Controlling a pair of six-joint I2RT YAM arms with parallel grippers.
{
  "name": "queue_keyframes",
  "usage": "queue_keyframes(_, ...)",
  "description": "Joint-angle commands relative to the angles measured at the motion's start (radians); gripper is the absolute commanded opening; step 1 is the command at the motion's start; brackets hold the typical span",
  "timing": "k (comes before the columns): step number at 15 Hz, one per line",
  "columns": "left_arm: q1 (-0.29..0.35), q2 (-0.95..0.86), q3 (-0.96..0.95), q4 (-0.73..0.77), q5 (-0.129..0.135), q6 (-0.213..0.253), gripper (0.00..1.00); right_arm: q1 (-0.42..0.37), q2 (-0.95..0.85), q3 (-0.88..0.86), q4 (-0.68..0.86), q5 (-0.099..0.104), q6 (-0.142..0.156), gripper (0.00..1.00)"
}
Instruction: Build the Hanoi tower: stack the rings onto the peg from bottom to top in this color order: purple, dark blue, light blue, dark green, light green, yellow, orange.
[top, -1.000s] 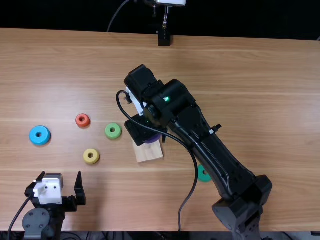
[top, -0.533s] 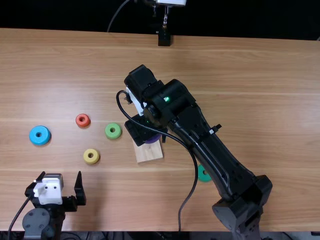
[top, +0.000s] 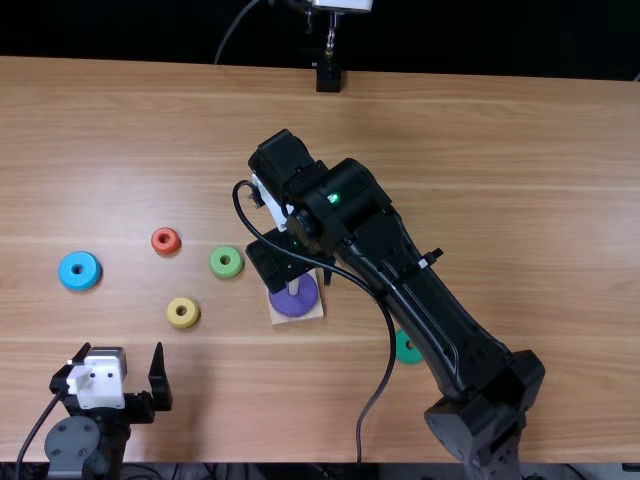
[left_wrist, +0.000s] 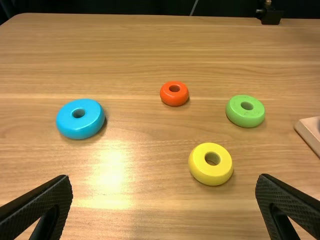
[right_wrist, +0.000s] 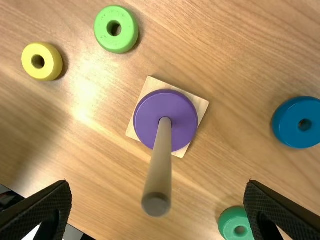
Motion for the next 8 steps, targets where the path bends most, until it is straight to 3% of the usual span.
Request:
queue_keyframes(1, -0.001, -0.006, -0.116, -0.067, -0.006, 0.001, 1.00, -0.006, 0.009, 0.014, 0.001, 0.002, 0.006, 1.00)
queue_keyframes(8, -0.001, -0.006, -0.116, -0.066, -0.006, 0.001, 1.00, -0.015, 0.000, 0.038, 0.043, 0.006, 0.006, 1.00)
